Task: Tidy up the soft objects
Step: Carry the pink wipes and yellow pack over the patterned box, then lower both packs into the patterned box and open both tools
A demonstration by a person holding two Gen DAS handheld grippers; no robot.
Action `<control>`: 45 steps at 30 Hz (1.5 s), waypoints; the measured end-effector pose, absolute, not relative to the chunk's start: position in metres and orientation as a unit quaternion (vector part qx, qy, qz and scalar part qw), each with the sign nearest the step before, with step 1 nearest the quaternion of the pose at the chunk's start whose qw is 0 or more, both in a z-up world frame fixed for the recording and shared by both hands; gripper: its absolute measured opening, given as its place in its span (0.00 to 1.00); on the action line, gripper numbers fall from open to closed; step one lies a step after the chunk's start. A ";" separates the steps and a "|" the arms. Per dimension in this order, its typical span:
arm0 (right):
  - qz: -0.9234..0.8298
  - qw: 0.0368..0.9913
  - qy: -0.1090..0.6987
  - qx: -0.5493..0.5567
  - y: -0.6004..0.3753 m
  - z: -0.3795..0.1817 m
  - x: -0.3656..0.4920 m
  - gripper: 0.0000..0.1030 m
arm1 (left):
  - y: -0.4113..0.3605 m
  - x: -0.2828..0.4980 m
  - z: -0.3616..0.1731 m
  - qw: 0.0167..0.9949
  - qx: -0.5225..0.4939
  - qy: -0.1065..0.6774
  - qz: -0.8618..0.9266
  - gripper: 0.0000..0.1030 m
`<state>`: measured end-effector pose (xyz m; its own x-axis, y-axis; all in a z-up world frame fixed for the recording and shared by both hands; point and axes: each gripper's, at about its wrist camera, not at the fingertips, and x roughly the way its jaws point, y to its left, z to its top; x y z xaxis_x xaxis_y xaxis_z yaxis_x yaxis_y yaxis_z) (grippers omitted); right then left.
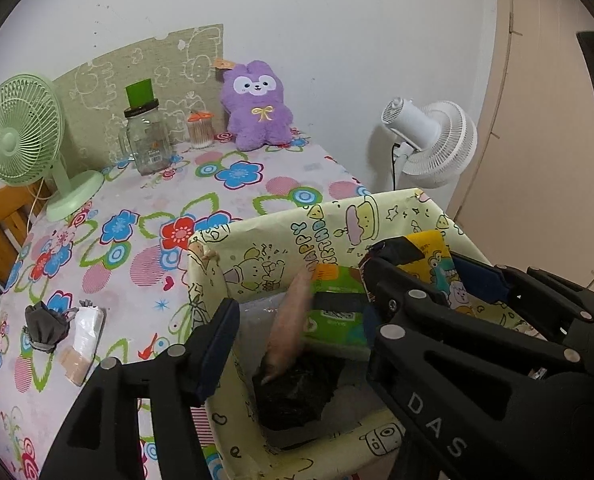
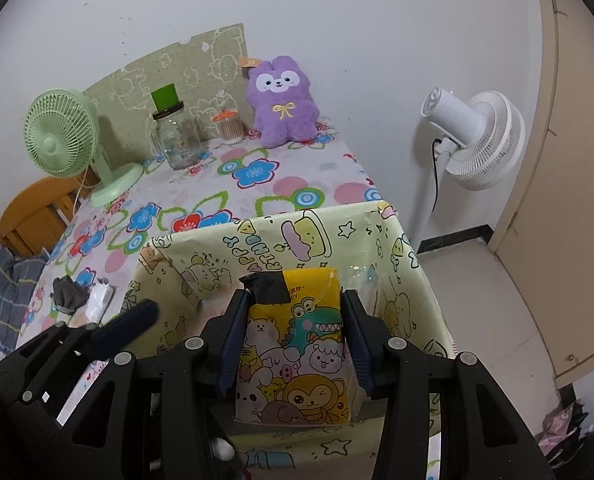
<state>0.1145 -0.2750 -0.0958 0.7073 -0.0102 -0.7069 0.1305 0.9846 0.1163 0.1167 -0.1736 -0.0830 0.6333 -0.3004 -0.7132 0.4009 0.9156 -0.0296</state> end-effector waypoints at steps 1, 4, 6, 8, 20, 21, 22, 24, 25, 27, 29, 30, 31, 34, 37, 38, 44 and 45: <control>-0.037 0.921 0.381 0.079 -0.275 -0.096 0.115 0.48 | -0.174 0.117 -0.083 0.901 0.066 0.382 -0.193 0.66; -0.036 0.920 0.382 0.081 -0.275 -0.097 0.117 0.48 | -0.172 0.119 -0.084 0.902 0.067 0.384 -0.186 0.70; -0.036 0.919 0.383 0.084 -0.275 -0.098 0.118 0.48 | -0.172 0.120 -0.083 0.902 0.067 0.384 -0.187 0.70; -0.039 0.919 0.382 0.084 -0.275 -0.099 0.119 0.48 | -0.172 0.120 -0.083 0.902 0.067 0.384 -0.186 0.70; -0.025 0.924 0.371 0.090 -0.270 -0.089 0.117 0.63 | -0.168 0.116 -0.074 0.906 0.066 0.372 -0.192 0.81; -0.026 0.925 0.368 0.090 -0.269 -0.087 0.116 0.64 | -0.166 0.114 -0.072 0.907 0.066 0.369 -0.191 0.82; -0.026 0.926 0.366 0.090 -0.268 -0.084 0.115 0.65 | -0.165 0.113 -0.070 0.908 0.065 0.367 -0.190 0.83; -0.026 0.928 0.361 0.089 -0.265 -0.080 0.112 0.67 | -0.162 0.110 -0.066 0.910 0.064 0.363 -0.190 0.84; -0.026 0.929 0.359 0.088 -0.264 -0.078 0.111 0.69 | -0.160 0.109 -0.064 0.912 0.064 0.360 -0.188 0.85; -0.027 0.931 0.354 0.086 -0.260 -0.073 0.108 0.71 | -0.156 0.106 -0.059 0.914 0.063 0.354 -0.186 0.87; -0.027 0.933 0.348 0.084 -0.256 -0.068 0.105 0.73 | -0.152 0.104 -0.056 0.916 0.061 0.350 -0.185 0.89; -0.027 0.934 0.346 0.083 -0.254 -0.066 0.103 0.74 | -0.149 0.103 -0.054 0.918 0.060 0.347 -0.184 0.89; -0.027 0.935 0.343 0.082 -0.251 -0.064 0.101 0.74 | -0.147 0.102 -0.052 0.918 0.060 0.346 -0.184 0.89; -0.028 0.938 0.337 0.079 -0.243 -0.058 0.098 0.76 | -0.139 0.099 -0.046 0.921 0.059 0.339 -0.182 0.91; -0.026 0.940 0.331 0.077 -0.235 -0.053 0.095 0.76 | -0.130 0.097 -0.041 0.924 0.059 0.332 -0.178 0.92; -0.026 0.941 0.329 0.077 -0.232 -0.051 0.094 0.76 | -0.128 0.096 -0.040 0.925 0.060 0.330 -0.177 0.92; -0.020 0.943 0.323 0.072 -0.215 -0.043 0.091 0.77 | -0.109 0.092 -0.032 0.930 0.056 0.321 -0.169 0.94; -0.019 0.944 0.322 0.071 -0.212 -0.041 0.091 0.77 | -0.105 0.091 -0.031 0.931 0.055 0.319 -0.168 0.94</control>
